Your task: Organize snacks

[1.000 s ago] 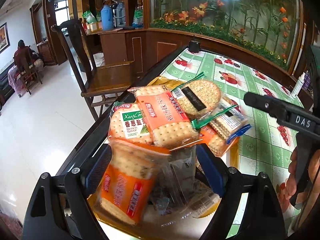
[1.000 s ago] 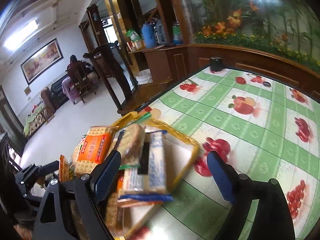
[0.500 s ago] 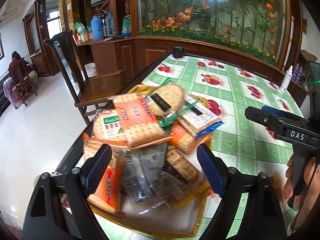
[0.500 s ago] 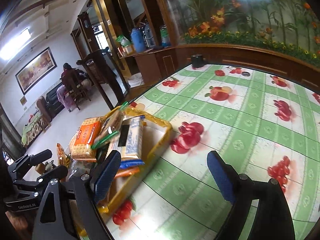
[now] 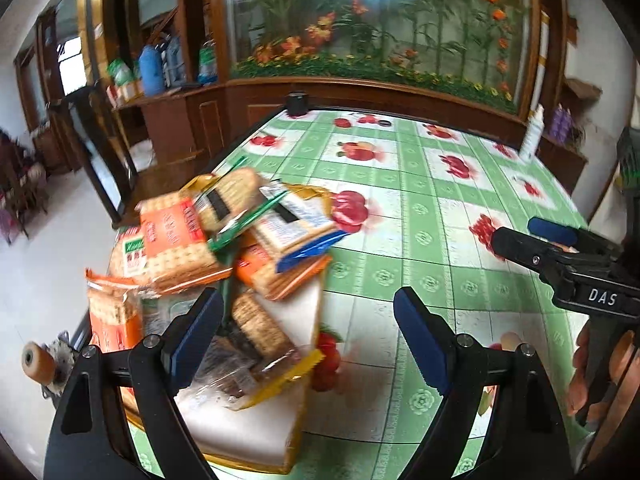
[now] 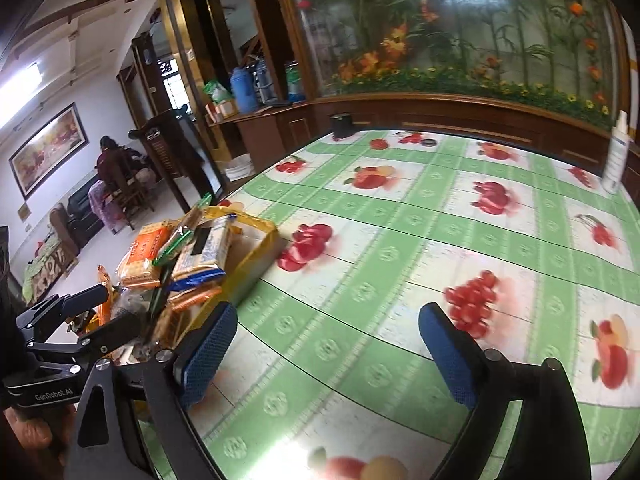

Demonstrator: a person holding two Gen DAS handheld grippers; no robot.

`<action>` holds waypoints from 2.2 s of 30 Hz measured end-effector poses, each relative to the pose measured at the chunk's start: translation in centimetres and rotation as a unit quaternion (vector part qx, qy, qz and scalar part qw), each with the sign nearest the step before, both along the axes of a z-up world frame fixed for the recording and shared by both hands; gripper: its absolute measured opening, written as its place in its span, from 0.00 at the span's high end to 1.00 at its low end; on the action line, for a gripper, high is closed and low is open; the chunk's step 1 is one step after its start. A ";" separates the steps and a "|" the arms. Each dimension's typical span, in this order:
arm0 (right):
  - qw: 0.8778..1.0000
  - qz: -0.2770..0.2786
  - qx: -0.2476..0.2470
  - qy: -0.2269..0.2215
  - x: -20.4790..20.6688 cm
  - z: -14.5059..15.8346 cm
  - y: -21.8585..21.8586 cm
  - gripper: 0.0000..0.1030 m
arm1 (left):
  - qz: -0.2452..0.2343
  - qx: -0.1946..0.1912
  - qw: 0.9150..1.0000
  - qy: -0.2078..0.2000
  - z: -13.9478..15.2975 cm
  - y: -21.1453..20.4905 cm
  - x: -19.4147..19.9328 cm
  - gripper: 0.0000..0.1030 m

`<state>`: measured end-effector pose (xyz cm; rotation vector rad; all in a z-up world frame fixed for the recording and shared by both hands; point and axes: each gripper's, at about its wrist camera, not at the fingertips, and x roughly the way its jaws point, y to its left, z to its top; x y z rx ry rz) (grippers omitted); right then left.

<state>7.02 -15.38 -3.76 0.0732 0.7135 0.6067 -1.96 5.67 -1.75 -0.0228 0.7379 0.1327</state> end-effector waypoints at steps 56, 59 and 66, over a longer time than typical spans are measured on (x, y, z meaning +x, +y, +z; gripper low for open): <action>0.998 -0.045 -0.051 -0.001 -5.2 -2.0 -6.9 0.02 | 0.041 -0.049 0.996 -0.055 1.9 2.1 -3.4 0.00; 0.998 -0.038 -0.056 0.001 -5.4 -2.5 -6.6 0.02 | 0.057 -0.057 0.995 -0.051 1.8 2.8 -3.5 0.00; 0.997 -0.037 -0.073 -0.001 -6.0 -2.8 -6.6 0.02 | 0.059 -0.056 0.996 -0.046 1.4 2.8 -3.3 0.00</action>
